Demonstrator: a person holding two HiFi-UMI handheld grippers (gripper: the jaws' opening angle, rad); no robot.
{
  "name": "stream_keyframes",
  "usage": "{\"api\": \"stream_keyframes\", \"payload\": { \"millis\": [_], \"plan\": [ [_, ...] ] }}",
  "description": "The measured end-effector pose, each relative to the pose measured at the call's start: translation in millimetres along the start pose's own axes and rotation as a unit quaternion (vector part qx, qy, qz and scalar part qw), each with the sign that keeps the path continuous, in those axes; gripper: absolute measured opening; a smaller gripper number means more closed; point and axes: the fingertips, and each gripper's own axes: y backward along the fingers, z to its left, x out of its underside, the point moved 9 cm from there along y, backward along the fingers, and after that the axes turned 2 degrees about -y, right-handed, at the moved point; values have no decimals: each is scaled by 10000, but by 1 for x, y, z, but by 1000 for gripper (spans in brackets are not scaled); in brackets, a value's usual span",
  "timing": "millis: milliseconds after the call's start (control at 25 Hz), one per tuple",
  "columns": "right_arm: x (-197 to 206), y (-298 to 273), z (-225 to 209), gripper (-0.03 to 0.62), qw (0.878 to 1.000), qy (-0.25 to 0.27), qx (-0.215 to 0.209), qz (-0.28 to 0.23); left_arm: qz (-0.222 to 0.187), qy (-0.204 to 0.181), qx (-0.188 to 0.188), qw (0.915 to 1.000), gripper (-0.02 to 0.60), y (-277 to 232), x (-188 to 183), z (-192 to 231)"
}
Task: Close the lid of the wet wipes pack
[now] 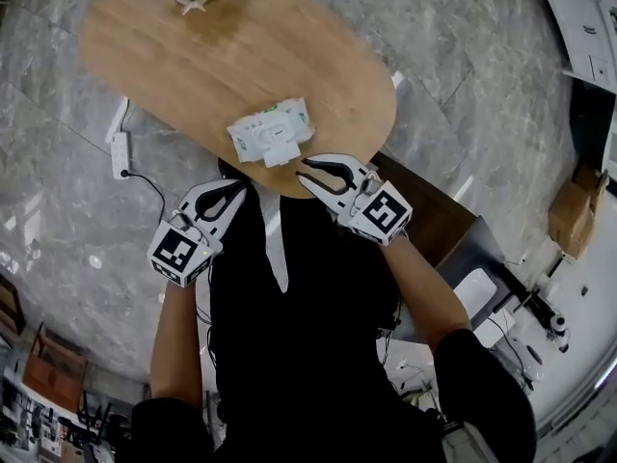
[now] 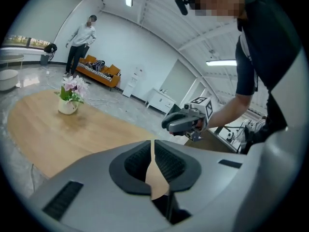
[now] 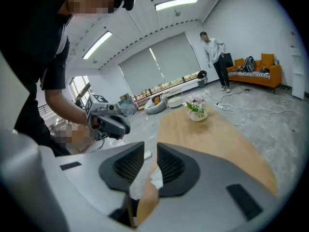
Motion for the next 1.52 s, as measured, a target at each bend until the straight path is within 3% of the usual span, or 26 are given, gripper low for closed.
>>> {"api": "stream_keyframes", "payload": {
  "millis": [200, 280, 400, 560, 760, 1080, 1520],
  "plan": [
    [38, -10, -22, 81, 9955, 580, -443, 596, 291, -19, -145, 9995, 27, -30, 34, 5],
    [50, -11, -28, 81, 9926, 732, -576, 781, 405, 61, -141, 9991, 86, -41, 44, 7],
    [69, -21, -36, 81, 9897, 834, -730, 908, 535, 57, -163, 9984, 87, -56, 59, 12],
    [85, -35, -48, 81, 9843, 1114, -772, 1134, 949, -538, -12, 9940, 87, -77, 77, 21],
    [100, -41, -54, 81, 9735, 1590, -834, 1420, 1672, -1540, 201, 9736, 89, -92, 101, 15],
    [113, -48, -57, 81, 9513, 2315, -996, 1777, 1873, -1927, 120, 9631, 89, -106, 111, 18],
    [115, -54, -60, 81, 9502, 2373, -977, 1767, 1932, -2122, 150, 9578, 81, -120, 113, 20]
  ]
}}
